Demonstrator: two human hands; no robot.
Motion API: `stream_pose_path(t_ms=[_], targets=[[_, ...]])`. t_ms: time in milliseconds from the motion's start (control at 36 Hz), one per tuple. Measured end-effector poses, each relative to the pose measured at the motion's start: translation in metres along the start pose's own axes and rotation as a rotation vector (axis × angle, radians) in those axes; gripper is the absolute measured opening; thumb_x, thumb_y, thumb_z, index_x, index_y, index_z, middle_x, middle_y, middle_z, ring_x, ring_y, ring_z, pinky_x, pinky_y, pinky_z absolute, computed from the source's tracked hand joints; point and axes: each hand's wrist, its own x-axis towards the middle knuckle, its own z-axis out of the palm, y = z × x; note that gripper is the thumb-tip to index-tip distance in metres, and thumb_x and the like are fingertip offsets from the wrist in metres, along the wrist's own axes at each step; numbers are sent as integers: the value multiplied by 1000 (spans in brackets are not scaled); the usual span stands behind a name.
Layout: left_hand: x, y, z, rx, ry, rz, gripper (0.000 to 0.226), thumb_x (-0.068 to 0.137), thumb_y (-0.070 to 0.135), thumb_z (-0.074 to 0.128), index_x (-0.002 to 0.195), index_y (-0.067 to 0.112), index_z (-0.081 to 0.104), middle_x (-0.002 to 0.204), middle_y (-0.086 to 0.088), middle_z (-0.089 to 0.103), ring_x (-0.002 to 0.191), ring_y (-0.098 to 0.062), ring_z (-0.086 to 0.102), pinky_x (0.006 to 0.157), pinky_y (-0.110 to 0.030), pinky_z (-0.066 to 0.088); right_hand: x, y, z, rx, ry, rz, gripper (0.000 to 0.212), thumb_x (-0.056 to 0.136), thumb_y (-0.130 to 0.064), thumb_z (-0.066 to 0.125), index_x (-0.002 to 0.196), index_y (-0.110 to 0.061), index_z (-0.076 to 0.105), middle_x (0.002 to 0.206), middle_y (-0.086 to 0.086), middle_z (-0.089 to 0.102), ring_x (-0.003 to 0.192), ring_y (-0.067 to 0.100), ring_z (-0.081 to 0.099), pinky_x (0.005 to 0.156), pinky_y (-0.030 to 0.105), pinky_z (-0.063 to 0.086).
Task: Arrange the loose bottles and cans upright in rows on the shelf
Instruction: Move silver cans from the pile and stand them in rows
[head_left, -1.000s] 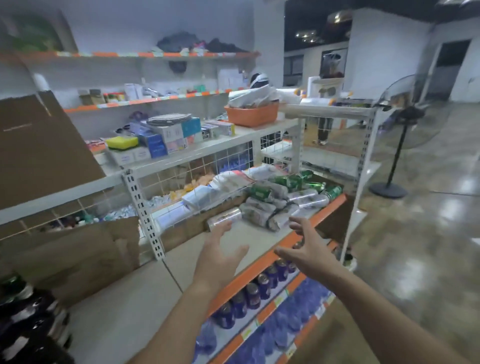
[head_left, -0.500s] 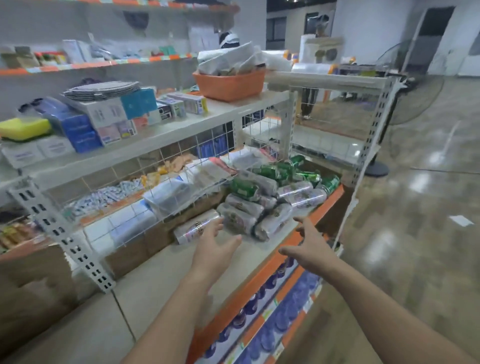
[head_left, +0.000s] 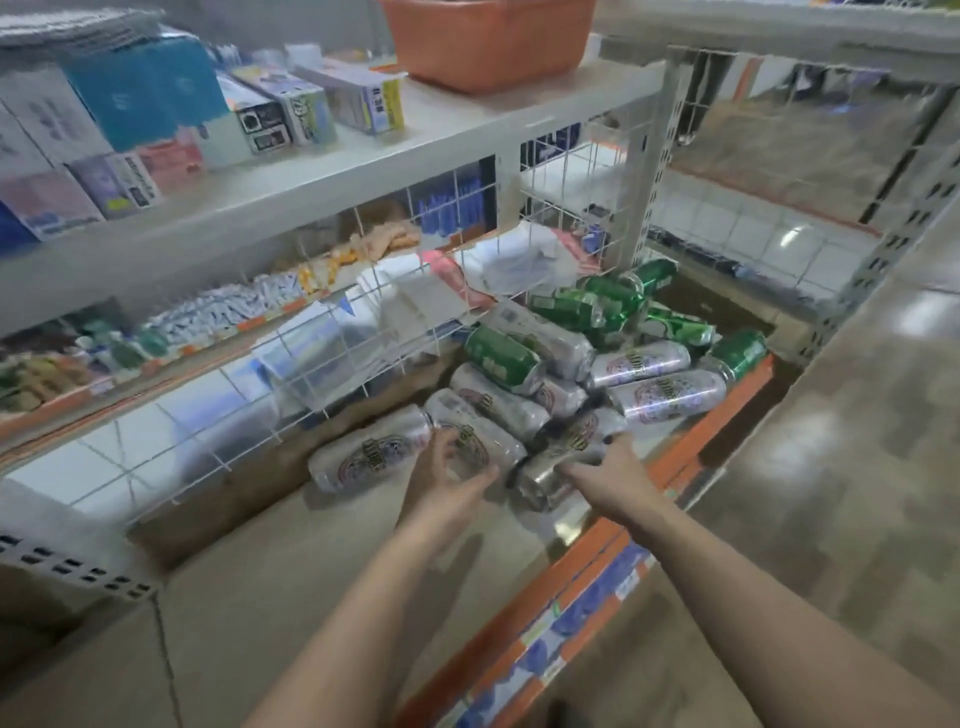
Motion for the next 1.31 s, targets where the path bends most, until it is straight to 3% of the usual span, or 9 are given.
stream_pose_path(t_ms=[83, 167, 306, 444, 694, 833, 944, 1111, 1306], targets=[[12, 2, 9, 24, -18, -60, 66, 89, 41, 75, 145, 31, 42, 130, 13, 41, 118, -11, 48, 90, -26, 42, 32, 5, 9, 187, 18, 115, 129, 48, -77, 84, 144, 1, 44, 106, 12, 72, 78, 20, 66, 56, 29, 54], [27, 6, 17, 70, 0, -97, 58, 87, 45, 73, 137, 30, 48, 131, 12, 46, 118, -14, 52, 99, -35, 48, 53, 7, 17, 303, 32, 165, 111, 64, -63, 86, 140, 8, 46, 80, 9, 70, 47, 15, 57, 37, 23, 42], [50, 8, 25, 76, 57, -164, 71, 69, 55, 67, 132, 29, 50, 130, -4, 56, 110, -23, 61, 100, -47, 52, 68, 15, 22, 310, 77, 151, 90, 43, -71, 80, 94, 2, 71, 89, 22, 73, 54, 27, 65, 58, 44, 60], [55, 21, 25, 49, 77, -175, 61, 88, 31, 70, 142, 14, 48, 139, -4, 50, 123, -23, 52, 103, -37, 43, 39, 0, 6, 395, 186, -5, 84, 54, -48, 90, 114, -8, 49, 95, 6, 67, 81, 22, 69, 71, 44, 59], [63, 20, 29, -85, 191, -281, 44, 82, 20, 77, 118, 15, 53, 104, -1, 61, 93, -20, 60, 83, -30, 43, 35, 3, -1, 363, 235, -502, 80, 67, -18, 92, 124, -35, 39, 119, -1, 58, 111, 11, 62, 94, 29, 52], [87, -18, 42, -172, 259, -369, 86, 44, 58, 81, 114, 17, 54, 110, -6, 69, 97, -27, 68, 91, -45, 57, 38, 11, -2, 354, 126, -584, 74, 73, 16, 81, 130, -11, 43, 118, 4, 62, 102, -4, 65, 83, 11, 50], [108, -47, 54, -343, 254, -467, 105, 21, 76, 88, 107, 17, 67, 94, -5, 77, 85, -25, 75, 75, -48, 64, 53, 9, -2, 278, 115, -582, 72, 69, -9, 89, 122, -28, 44, 118, 12, 59, 109, 14, 66, 89, 37, 56], [77, 6, 41, -467, 207, -481, 37, 68, 29, 89, 91, 5, 73, 84, -11, 76, 80, -27, 75, 78, -46, 63, 60, 14, 1, 257, 139, -601, 74, 66, -24, 87, 118, -42, 39, 121, 11, 58, 112, 16, 65, 93, 40, 56], [57, 18, 37, -569, 108, -456, 31, 70, 14, 83, 95, 3, 69, 80, -18, 74, 67, -32, 73, 56, -47, 63, 63, 15, 2, 253, 149, -652, 73, 61, -33, 85, 112, -52, 36, 117, 10, 57, 106, 15, 65, 84, 35, 57]])
